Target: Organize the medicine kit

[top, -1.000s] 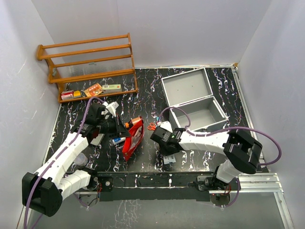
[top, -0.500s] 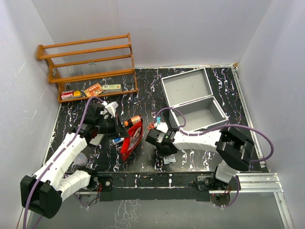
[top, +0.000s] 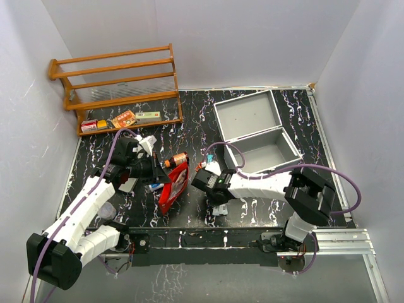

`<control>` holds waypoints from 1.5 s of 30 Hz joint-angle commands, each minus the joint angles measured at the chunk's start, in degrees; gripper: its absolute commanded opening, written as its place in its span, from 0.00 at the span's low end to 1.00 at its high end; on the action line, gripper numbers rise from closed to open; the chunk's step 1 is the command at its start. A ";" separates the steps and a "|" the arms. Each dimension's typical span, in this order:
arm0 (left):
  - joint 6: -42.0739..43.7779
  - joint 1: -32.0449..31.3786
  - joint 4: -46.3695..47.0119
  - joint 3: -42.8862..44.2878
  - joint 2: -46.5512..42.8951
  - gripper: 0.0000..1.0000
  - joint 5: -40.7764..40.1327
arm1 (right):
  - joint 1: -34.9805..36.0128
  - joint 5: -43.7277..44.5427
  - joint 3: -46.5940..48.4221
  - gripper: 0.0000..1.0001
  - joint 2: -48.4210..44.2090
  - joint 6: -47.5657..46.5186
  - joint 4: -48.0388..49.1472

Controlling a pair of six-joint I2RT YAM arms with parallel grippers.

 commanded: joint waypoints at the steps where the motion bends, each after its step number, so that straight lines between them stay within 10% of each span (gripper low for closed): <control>1: 0.17 -0.22 -0.38 1.54 -1.39 0.00 0.72 | 0.05 0.18 -1.50 0.06 0.39 0.76 2.90; 21: 0.85 -0.22 5.10 2.83 -2.52 0.00 -0.75 | 0.06 3.01 -11.05 0.00 -32.19 2.85 39.30; 45: -6.61 -0.21 6.25 11.35 -2.14 0.00 7.83 | 0.06 -1.61 -12.51 0.00 -23.09 -12.04 92.36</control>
